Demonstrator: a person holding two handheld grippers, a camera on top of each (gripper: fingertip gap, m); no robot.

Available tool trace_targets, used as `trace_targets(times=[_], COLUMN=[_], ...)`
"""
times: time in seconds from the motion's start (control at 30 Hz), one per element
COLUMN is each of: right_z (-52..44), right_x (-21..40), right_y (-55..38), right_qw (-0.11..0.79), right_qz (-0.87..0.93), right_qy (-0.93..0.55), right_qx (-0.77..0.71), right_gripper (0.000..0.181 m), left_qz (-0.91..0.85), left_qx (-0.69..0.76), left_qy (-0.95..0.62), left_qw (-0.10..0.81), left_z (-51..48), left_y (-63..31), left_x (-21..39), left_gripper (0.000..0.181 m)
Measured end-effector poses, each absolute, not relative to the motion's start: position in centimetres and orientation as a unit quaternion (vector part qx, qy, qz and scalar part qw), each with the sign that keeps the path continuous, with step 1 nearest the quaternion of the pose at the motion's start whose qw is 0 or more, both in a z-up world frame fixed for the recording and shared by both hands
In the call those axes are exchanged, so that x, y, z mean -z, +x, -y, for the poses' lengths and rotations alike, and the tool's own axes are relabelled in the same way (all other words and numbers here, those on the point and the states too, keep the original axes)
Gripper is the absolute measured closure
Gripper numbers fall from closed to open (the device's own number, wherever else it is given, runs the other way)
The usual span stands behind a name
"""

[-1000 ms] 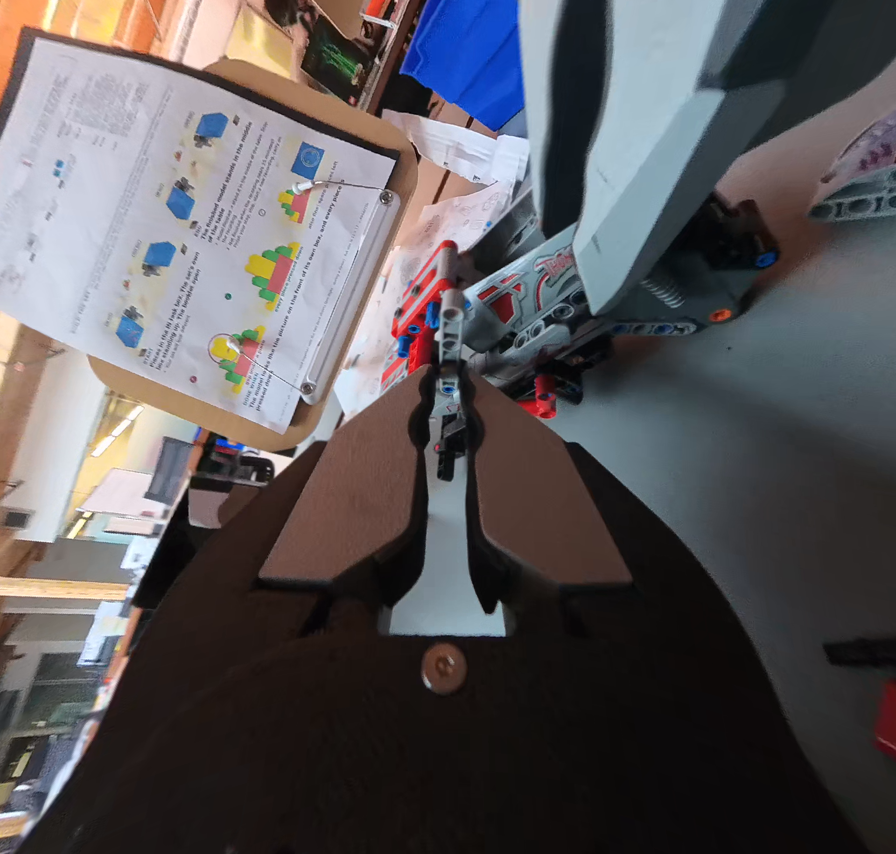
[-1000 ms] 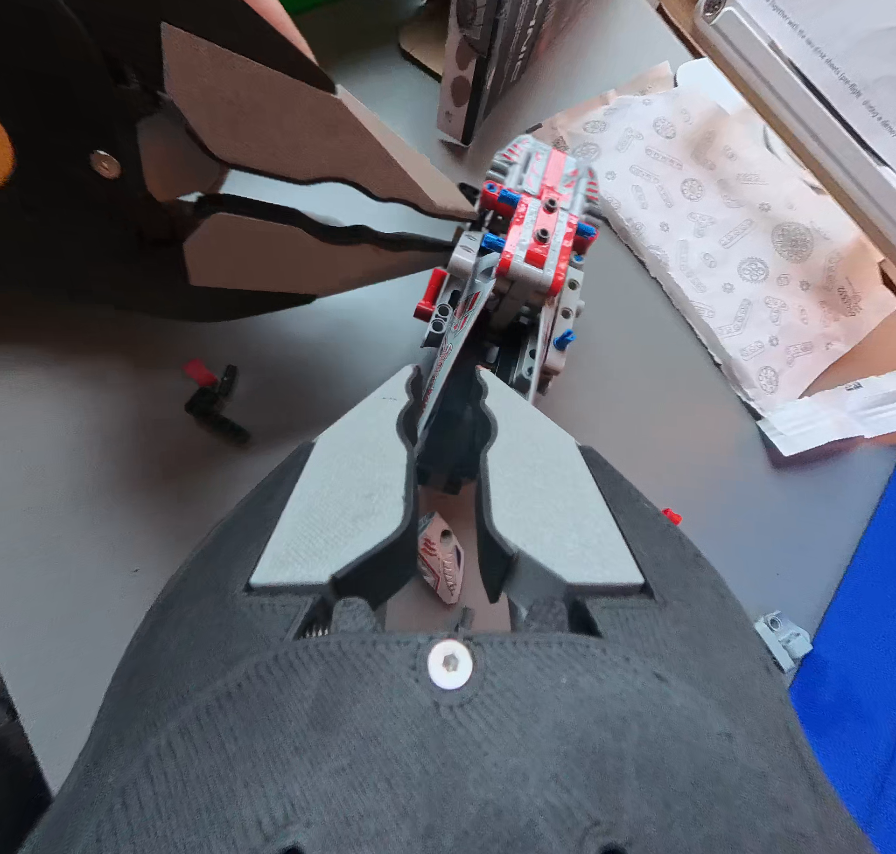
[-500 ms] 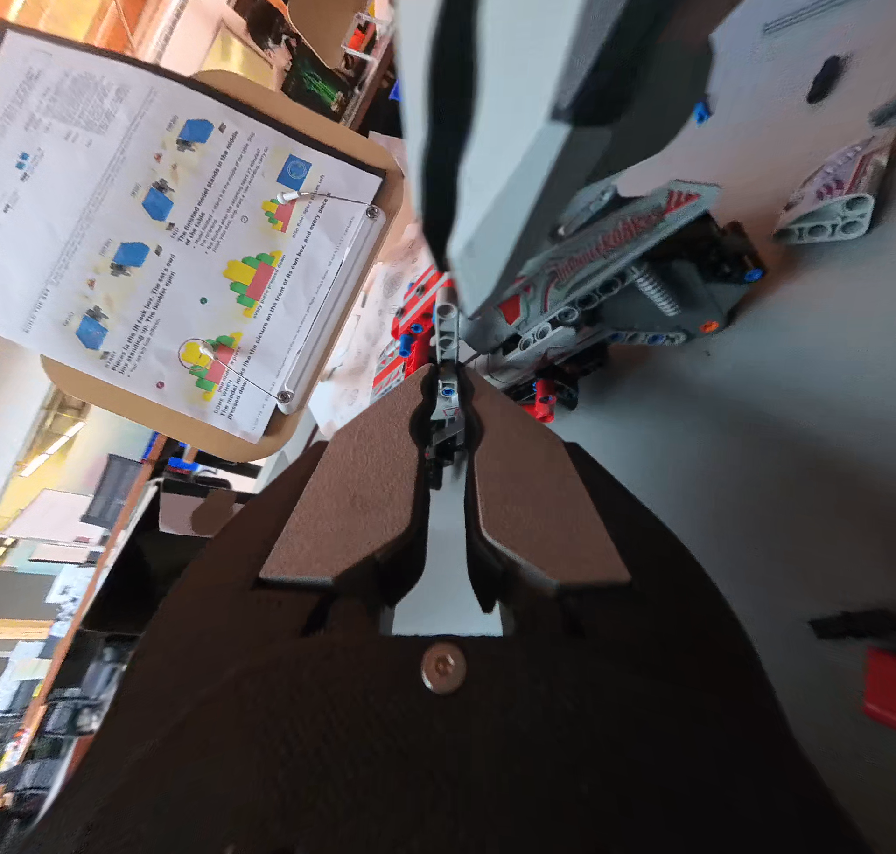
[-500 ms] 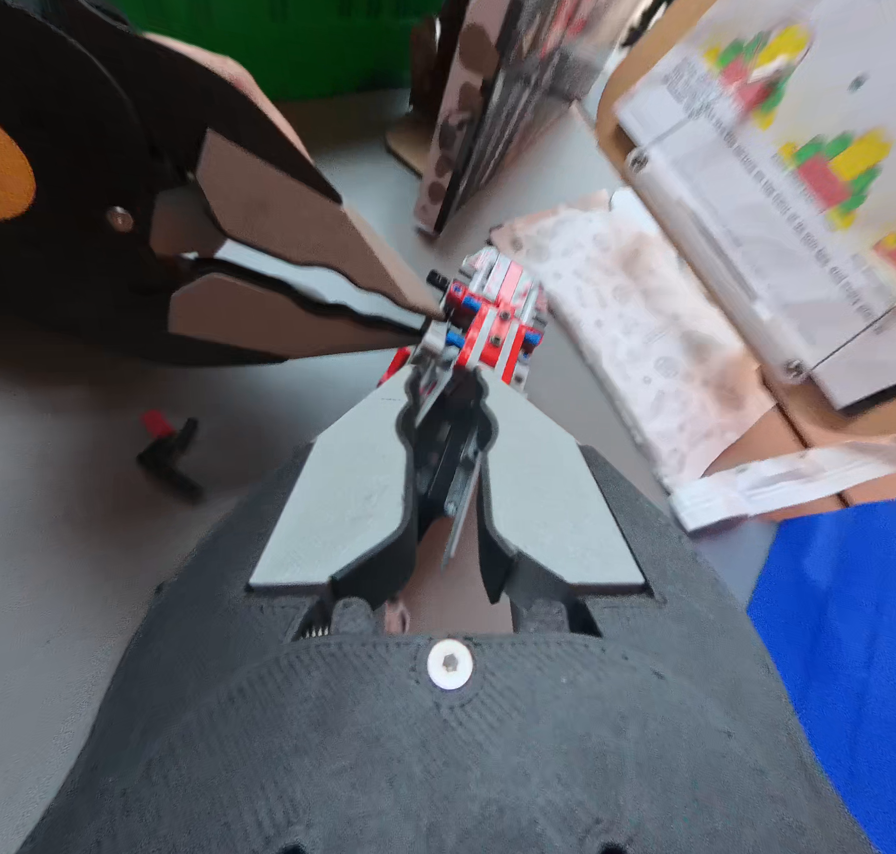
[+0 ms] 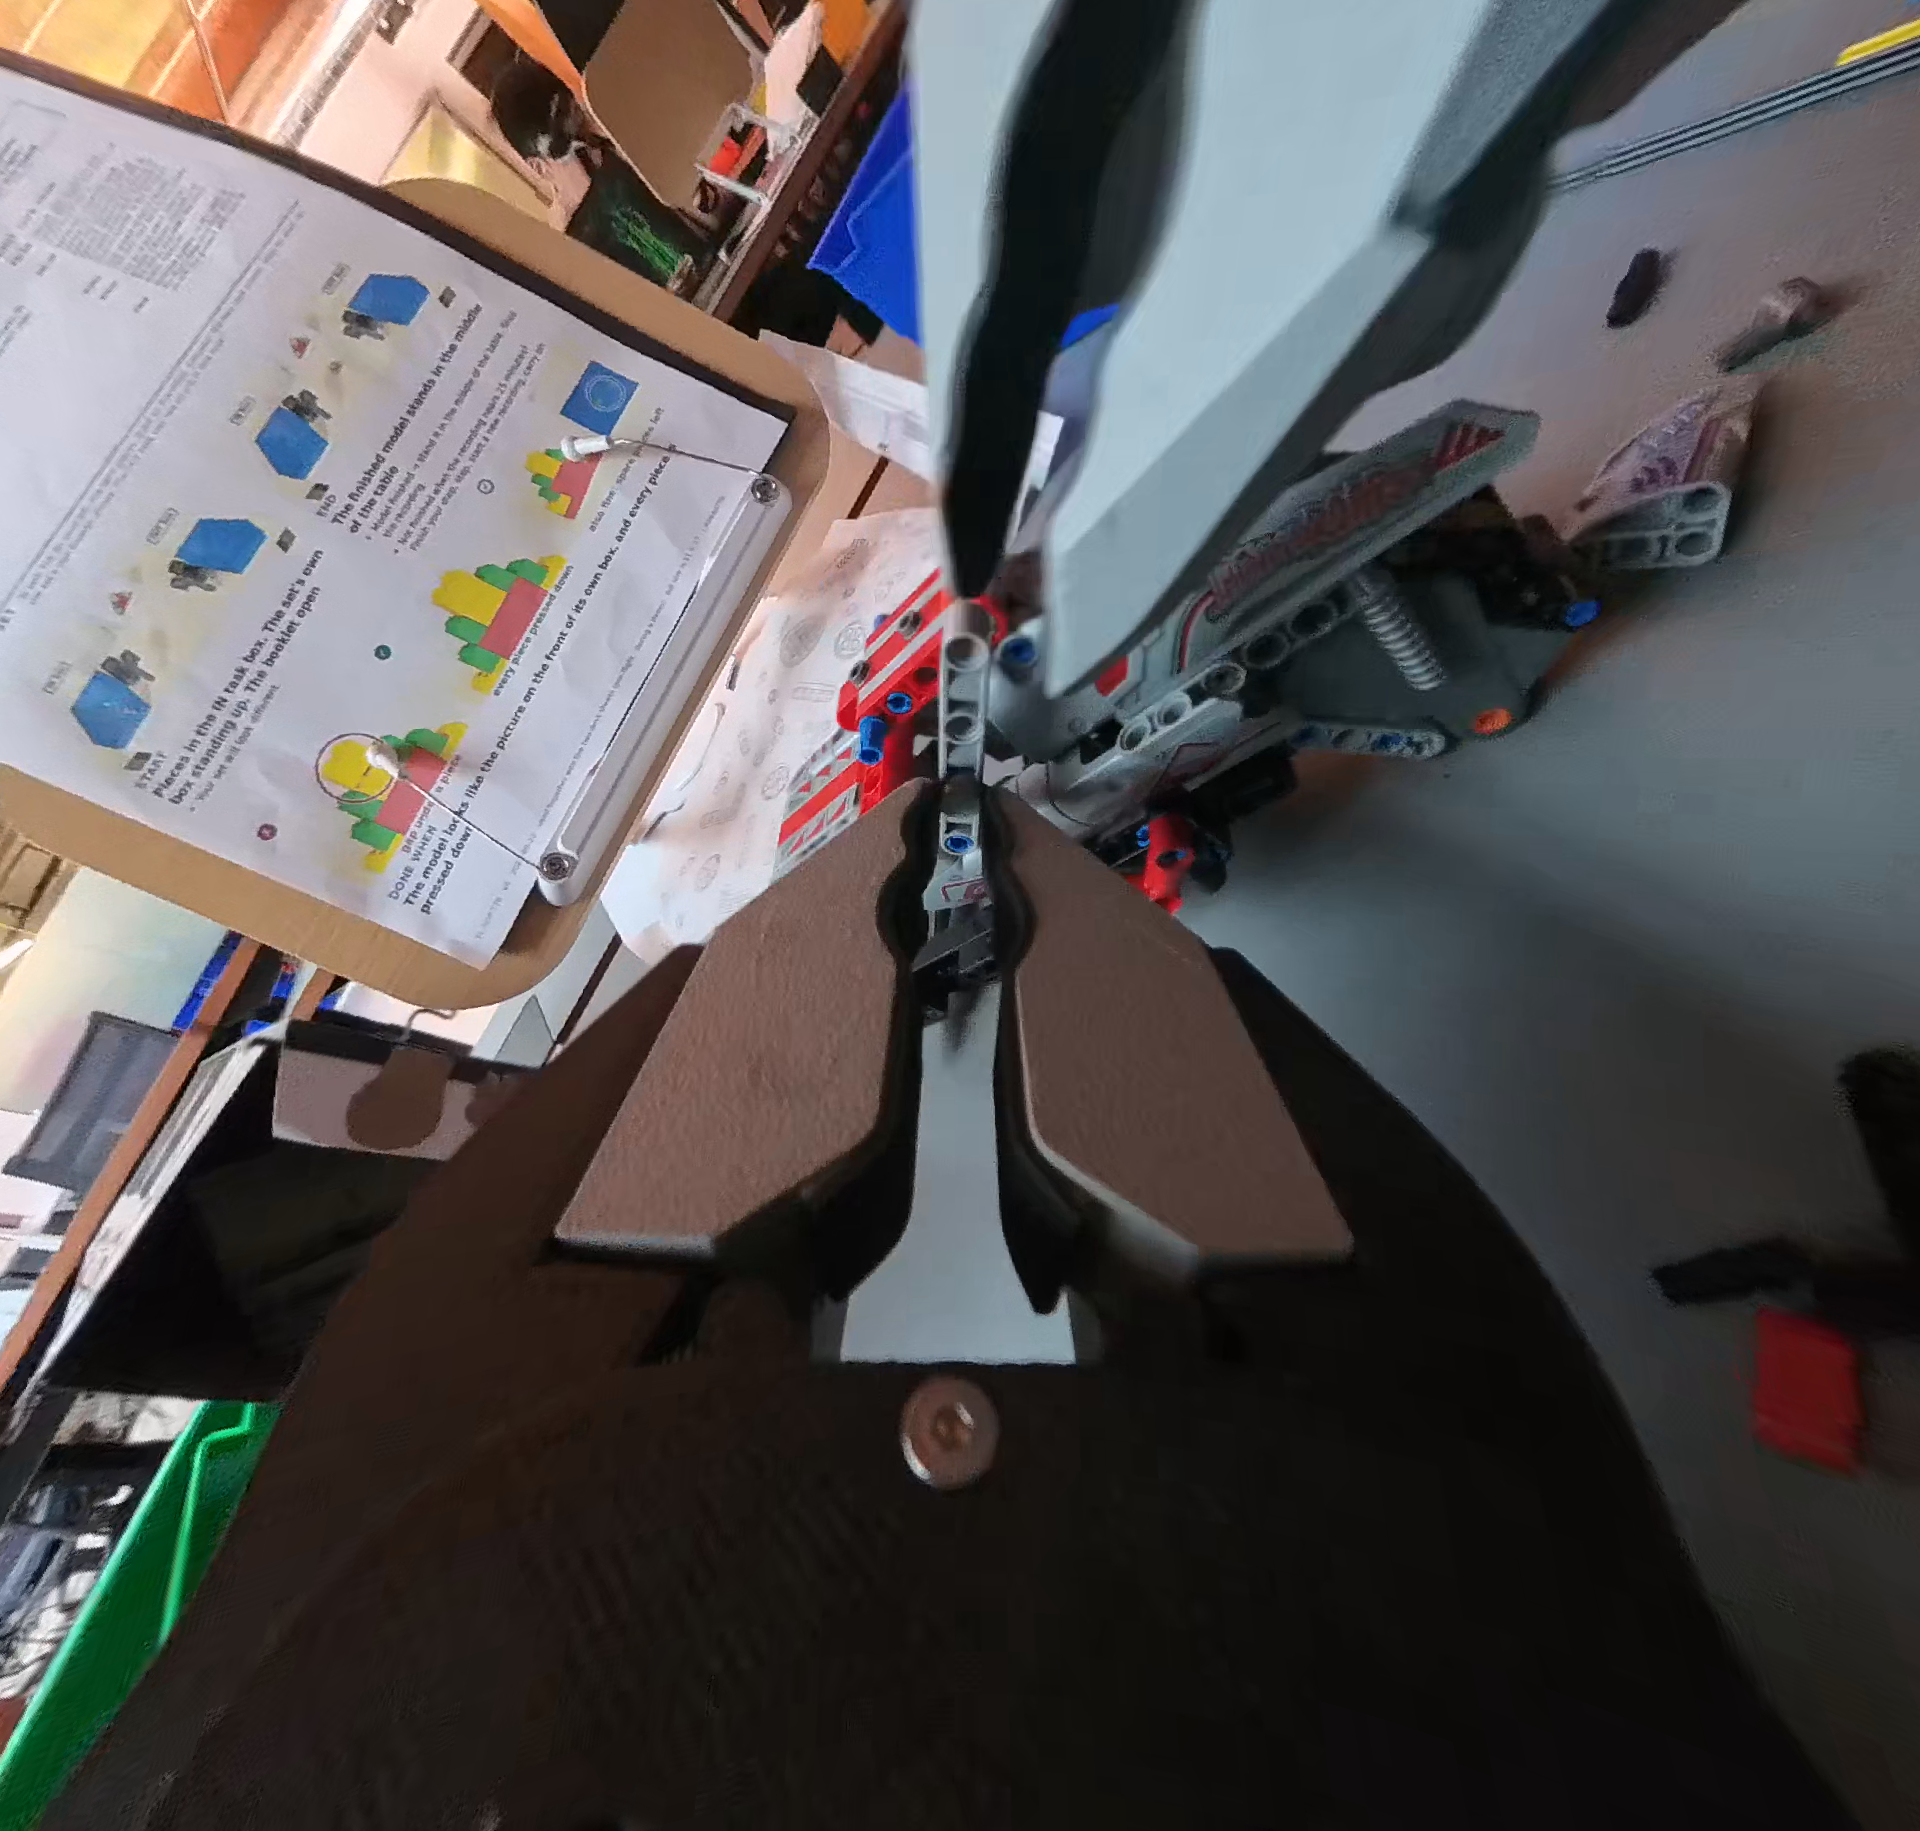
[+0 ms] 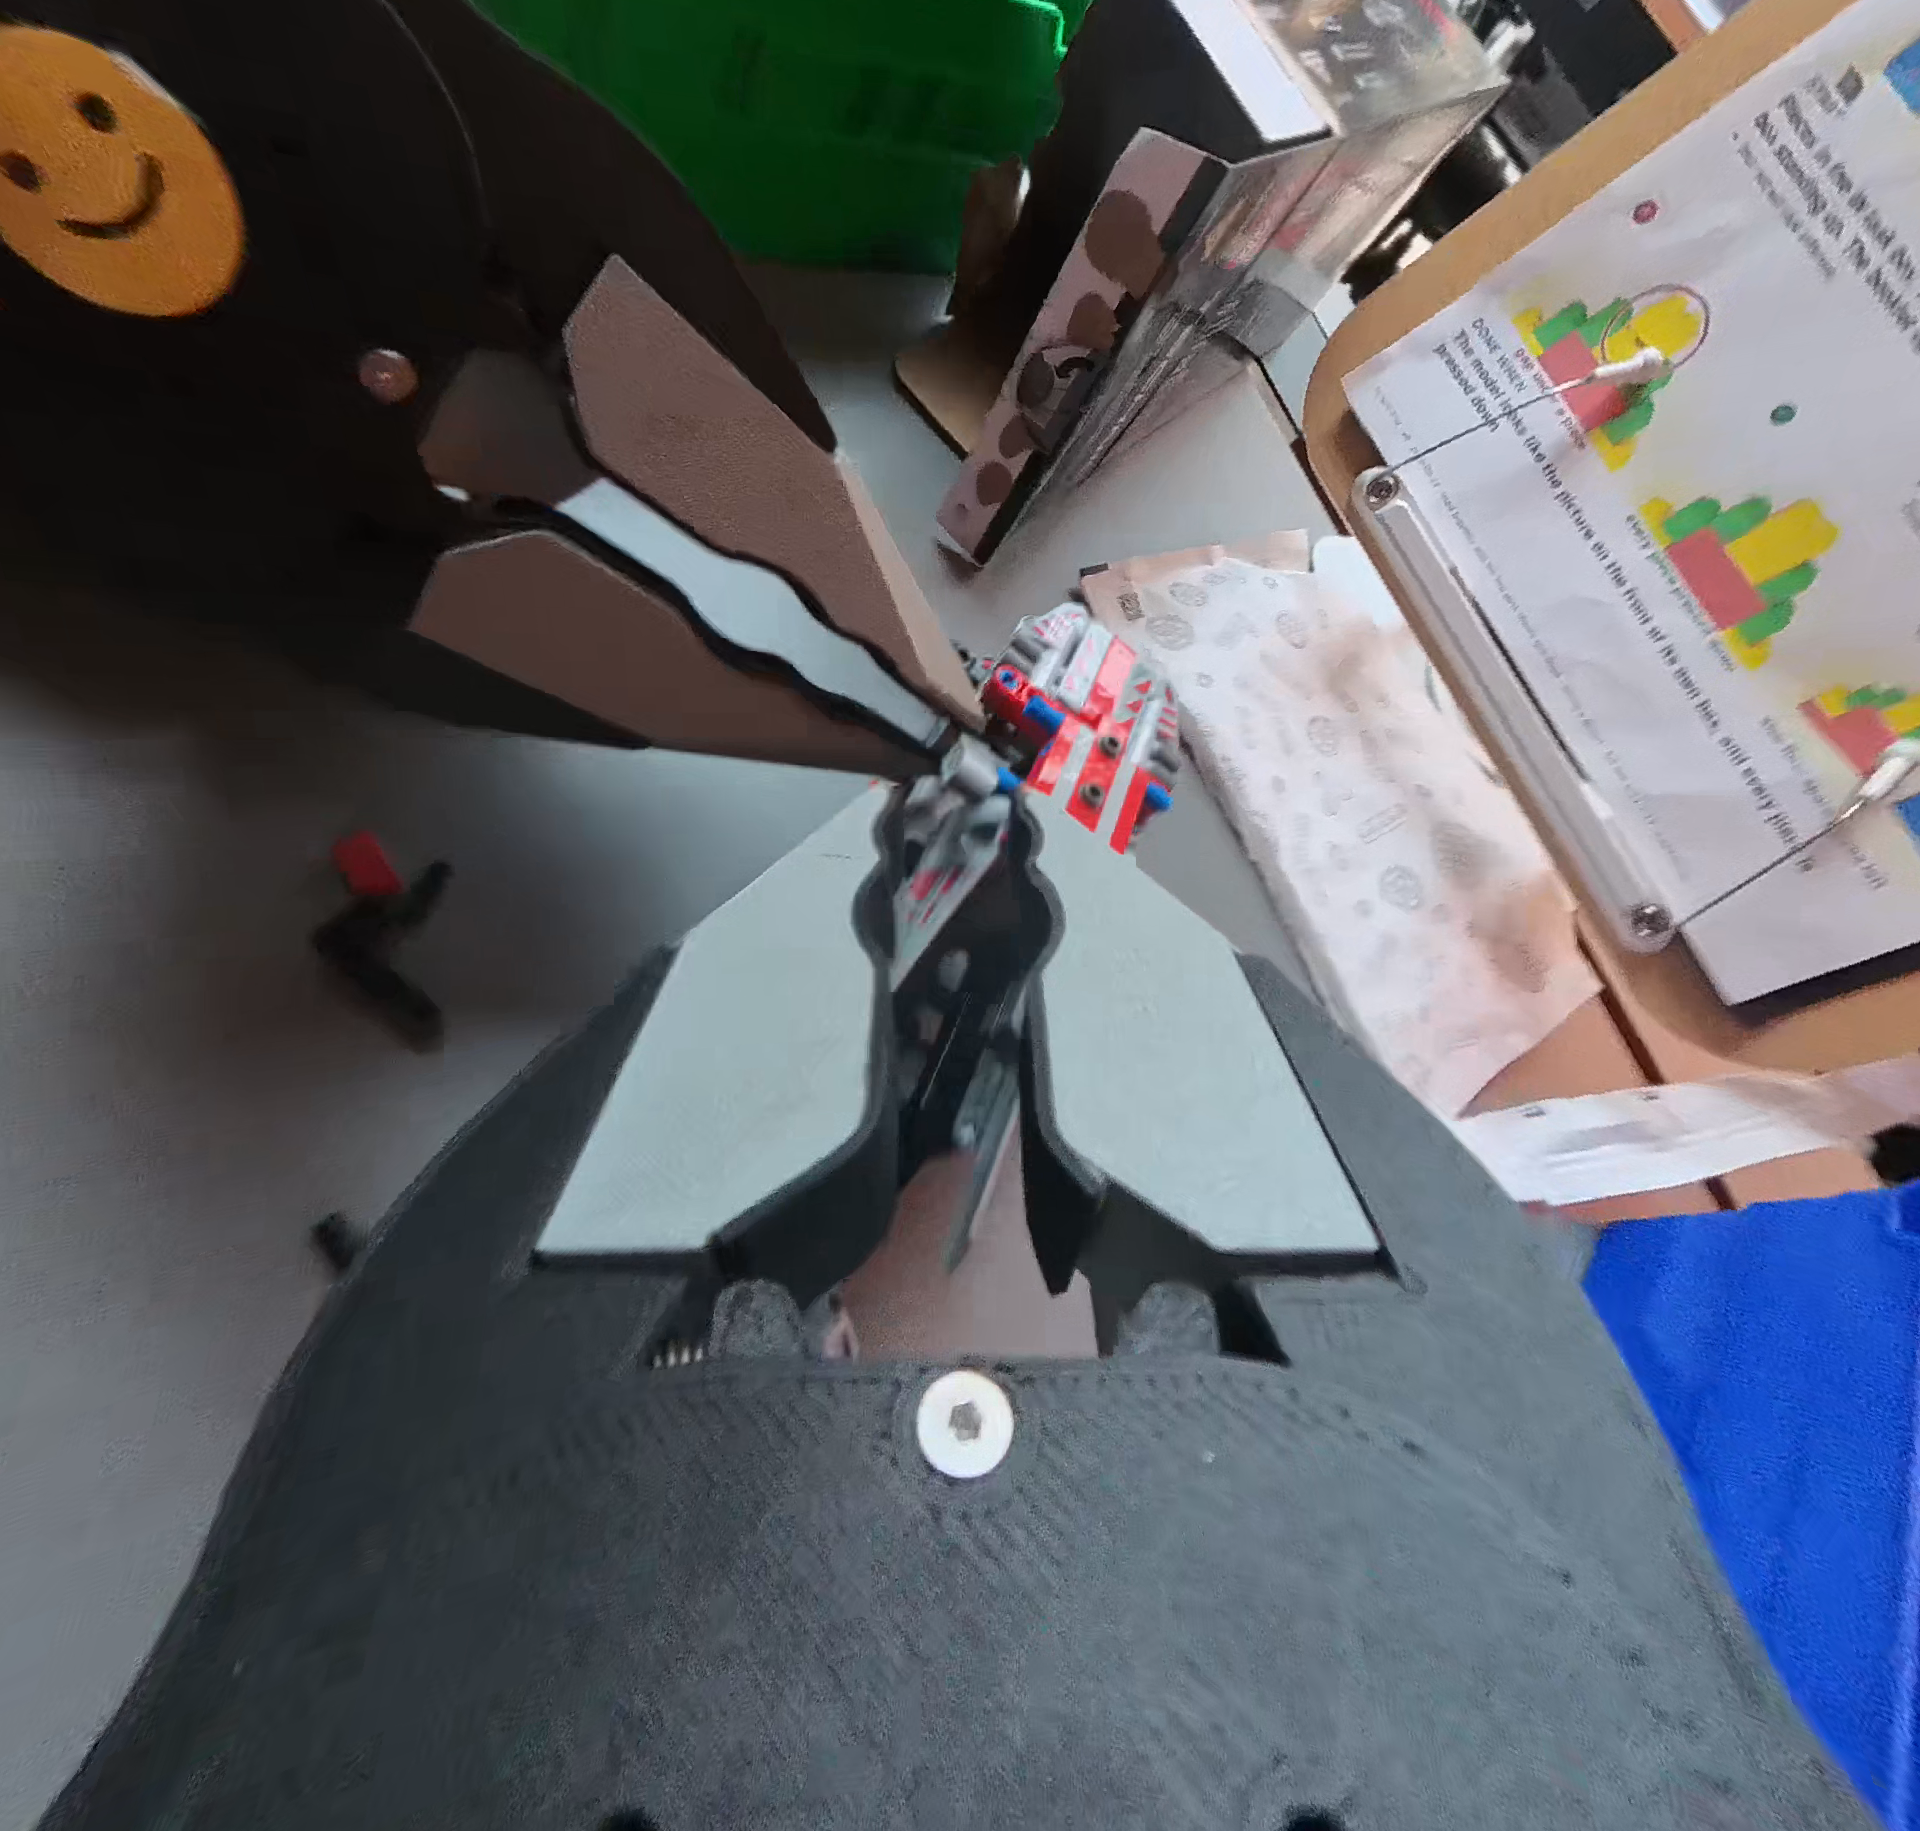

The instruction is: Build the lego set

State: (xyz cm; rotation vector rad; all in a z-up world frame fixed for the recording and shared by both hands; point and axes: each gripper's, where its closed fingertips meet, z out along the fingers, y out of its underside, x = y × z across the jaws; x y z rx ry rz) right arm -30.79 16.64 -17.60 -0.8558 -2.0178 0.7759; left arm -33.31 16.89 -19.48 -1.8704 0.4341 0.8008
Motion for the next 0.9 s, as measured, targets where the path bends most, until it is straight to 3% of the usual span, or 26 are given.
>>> trace_targets(times=[0.23, 0.5, 0.7, 0.9], right_z=[-18.3, -19.2, -19.0, -17.7], right_x=[18.9, 18.5, 19.4, 19.4], right_y=[-30.3, -32.3, -33.3, -32.9], right_qw=[0.414, 0.395, 0.345, 0.326], right_qz=[0.798, 0.786, 0.784, 0.780], right_qy=[-0.359, -0.394, -0.424, -0.431], right_qx=[-0.252, -0.267, -0.294, -0.316], right_gripper=[0.155, 0.123, 0.142, 0.146], left_qz=[-0.158, -0.151, -0.177, -0.269], left_qx=[-0.335, -0.342, -0.357, -0.429], left_qy=[-0.777, -0.766, -0.770, -0.725], left_qw=[0.510, 0.523, 0.499, 0.466], left_z=[-17.2, -17.8, -18.0, -16.5], left_y=[-33.4, -32.6, -33.2, -32.5], left_x=[19.4, 18.5, 18.9, 19.1], left_gripper=[0.175, 0.165, 0.175, 0.176])
